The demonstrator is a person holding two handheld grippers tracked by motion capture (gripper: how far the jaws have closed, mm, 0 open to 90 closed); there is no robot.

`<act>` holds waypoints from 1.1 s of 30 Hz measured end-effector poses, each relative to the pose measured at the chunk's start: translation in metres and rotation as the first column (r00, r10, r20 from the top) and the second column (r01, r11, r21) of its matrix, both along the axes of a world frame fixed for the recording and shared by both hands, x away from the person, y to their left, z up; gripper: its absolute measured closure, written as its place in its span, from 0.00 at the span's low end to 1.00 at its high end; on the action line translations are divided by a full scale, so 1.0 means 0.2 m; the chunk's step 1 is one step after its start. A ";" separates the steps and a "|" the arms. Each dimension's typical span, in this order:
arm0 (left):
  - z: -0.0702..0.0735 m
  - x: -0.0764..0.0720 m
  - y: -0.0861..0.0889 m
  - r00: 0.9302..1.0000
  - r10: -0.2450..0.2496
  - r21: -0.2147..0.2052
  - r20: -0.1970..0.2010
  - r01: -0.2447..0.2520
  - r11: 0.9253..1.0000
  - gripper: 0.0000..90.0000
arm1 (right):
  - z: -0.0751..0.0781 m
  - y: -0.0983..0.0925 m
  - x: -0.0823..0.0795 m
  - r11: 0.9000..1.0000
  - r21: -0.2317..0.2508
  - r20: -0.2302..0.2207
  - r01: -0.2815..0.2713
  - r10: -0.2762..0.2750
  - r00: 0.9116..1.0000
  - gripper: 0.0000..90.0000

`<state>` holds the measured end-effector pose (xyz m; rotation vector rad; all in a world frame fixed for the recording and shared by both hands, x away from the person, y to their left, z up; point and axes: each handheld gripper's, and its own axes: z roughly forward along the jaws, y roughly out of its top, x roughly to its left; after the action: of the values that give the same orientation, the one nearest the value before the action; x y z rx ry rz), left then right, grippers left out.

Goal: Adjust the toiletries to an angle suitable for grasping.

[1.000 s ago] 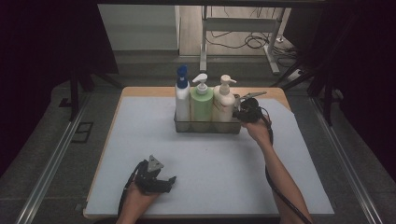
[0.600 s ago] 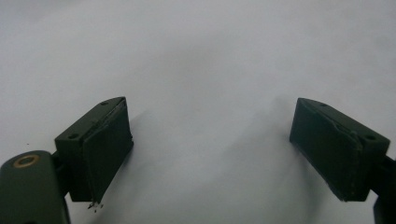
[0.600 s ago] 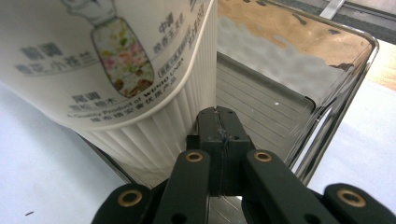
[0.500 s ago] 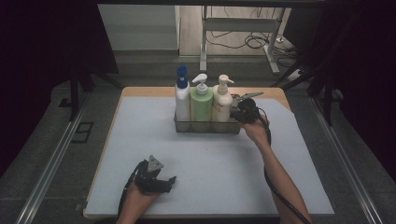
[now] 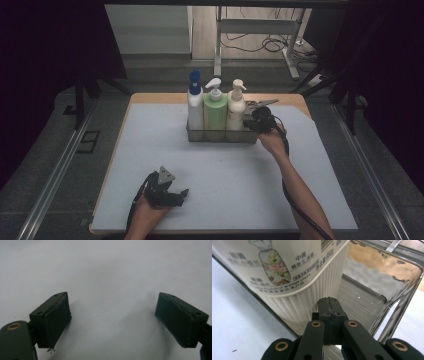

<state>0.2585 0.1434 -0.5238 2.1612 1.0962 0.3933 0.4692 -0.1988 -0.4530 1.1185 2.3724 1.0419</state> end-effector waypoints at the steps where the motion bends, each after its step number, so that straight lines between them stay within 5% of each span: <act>1: 0.00 0.00 0.00 1.000 0.000 0.001 0.000 0.000 1.000 0.14 | 0.00 0.00 0.00 1.000 -0.004 0.001 -0.002 0.002 1.000 1.00; 18: 0.00 0.00 0.00 1.000 0.000 0.000 0.000 0.000 1.000 0.14 | 0.01 0.00 -0.03 1.000 0.002 -0.004 -0.018 0.018 1.000 0.99; 33: 0.00 0.00 0.00 1.000 0.001 0.000 0.001 -0.001 1.000 0.14 | 0.04 -0.03 -0.05 1.000 -0.005 0.009 -0.019 0.019 1.000 0.84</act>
<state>0.2584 0.1433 -0.5239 2.1605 1.0964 0.3944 0.4585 -0.2053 -0.4458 1.0894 2.3812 1.0451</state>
